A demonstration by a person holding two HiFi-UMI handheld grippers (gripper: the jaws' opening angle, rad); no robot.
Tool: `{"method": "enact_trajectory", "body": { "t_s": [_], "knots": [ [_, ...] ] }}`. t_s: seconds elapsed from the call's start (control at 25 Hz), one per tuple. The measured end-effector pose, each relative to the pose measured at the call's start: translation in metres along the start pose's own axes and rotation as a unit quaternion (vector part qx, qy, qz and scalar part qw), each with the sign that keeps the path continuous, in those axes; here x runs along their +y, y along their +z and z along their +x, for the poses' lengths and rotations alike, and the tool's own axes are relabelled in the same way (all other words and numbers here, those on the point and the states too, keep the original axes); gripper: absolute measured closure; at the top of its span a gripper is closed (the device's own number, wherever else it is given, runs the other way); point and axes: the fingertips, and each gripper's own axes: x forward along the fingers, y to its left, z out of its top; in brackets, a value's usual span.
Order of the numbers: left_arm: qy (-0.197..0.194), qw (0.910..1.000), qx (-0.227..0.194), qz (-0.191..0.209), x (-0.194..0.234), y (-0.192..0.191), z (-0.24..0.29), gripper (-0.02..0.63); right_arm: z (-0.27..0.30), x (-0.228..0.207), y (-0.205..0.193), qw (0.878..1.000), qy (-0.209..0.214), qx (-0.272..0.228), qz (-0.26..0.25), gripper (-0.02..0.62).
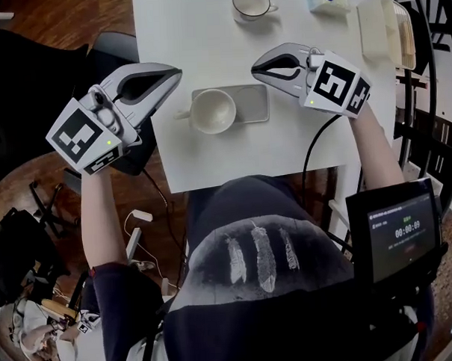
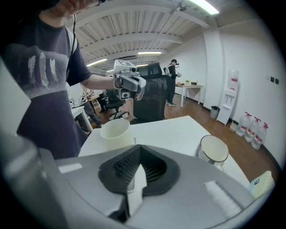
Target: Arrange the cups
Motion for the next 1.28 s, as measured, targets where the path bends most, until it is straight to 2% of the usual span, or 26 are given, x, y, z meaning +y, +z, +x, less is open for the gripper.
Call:
{"method": "enact_trajectory", "body": {
  "t_s": [0.2,0.76,1.04,1.28],
  "knots": [
    [0.008,0.9996,-0.026,-0.001,0.006,0.018,0.02,0.592,-0.001,0.0,0.0,1.0,-0.002,-0.007,0.0,0.591],
    [0.0,0.9998,-0.019,0.007,0.003,0.019,0.025,0.592,0.001,-0.001,0.005,1.0,0.001,-0.007,0.003,0.591],
    [0.021,0.9992,-0.025,0.024,0.003,0.019,0.022,0.592,0.001,-0.001,0.006,1.0,0.002,-0.009,-0.001,0.591],
    [0.037,0.9981,-0.049,-0.002,0.01,0.022,0.012,0.592,0.001,-0.001,0.006,1.0,0.003,-0.011,-0.004,0.591]
  ]
}}
